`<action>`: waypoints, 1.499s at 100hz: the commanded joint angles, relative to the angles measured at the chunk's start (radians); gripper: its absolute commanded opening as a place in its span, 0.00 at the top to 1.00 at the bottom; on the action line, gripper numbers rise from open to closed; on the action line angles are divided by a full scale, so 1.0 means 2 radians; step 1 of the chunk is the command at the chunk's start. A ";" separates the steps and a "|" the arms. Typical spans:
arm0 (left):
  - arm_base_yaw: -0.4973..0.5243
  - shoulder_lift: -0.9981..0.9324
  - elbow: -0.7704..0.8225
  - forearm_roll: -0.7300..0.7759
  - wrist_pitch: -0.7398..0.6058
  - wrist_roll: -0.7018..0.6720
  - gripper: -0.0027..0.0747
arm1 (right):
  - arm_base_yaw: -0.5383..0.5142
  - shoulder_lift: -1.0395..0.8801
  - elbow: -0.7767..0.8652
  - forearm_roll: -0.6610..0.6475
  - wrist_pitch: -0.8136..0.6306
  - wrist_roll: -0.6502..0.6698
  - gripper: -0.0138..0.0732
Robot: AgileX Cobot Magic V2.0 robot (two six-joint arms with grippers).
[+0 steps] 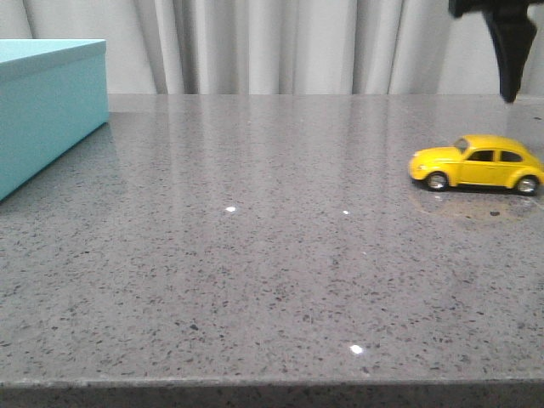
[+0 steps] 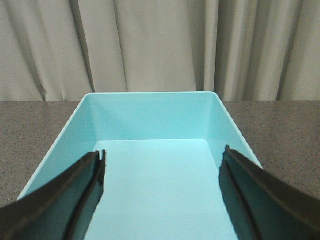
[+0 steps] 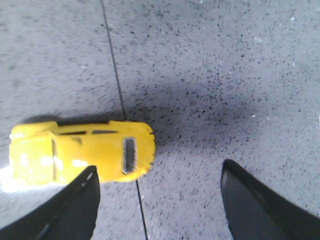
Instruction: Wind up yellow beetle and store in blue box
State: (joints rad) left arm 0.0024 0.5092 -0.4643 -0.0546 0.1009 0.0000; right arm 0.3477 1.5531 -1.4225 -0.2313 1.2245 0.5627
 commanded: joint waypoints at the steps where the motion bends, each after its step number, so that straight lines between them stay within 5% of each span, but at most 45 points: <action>1: -0.001 0.005 -0.017 -0.004 -0.047 -0.003 0.35 | 0.007 -0.041 -0.010 0.001 -0.010 -0.012 0.26; 62: -0.001 0.005 -0.020 -0.002 -0.047 0.000 0.35 | 0.029 -0.170 0.105 0.016 -0.181 -0.013 0.26; 86: -0.024 0.028 -0.059 0.009 0.004 0.000 0.35 | 0.029 -0.219 0.156 0.024 -0.221 -0.013 0.26; 131: -0.169 0.201 -0.220 0.011 0.071 0.159 0.24 | 0.030 -0.295 0.172 0.032 -0.217 -0.013 0.26; 150: -0.194 0.304 -0.323 0.011 0.178 0.224 0.25 | 0.030 -0.307 0.172 0.036 -0.217 -0.014 0.26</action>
State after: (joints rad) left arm -0.3651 1.0510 -0.9950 -0.0320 0.4147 0.3796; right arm 0.4063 0.9587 -1.0552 -0.1487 0.8441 0.5450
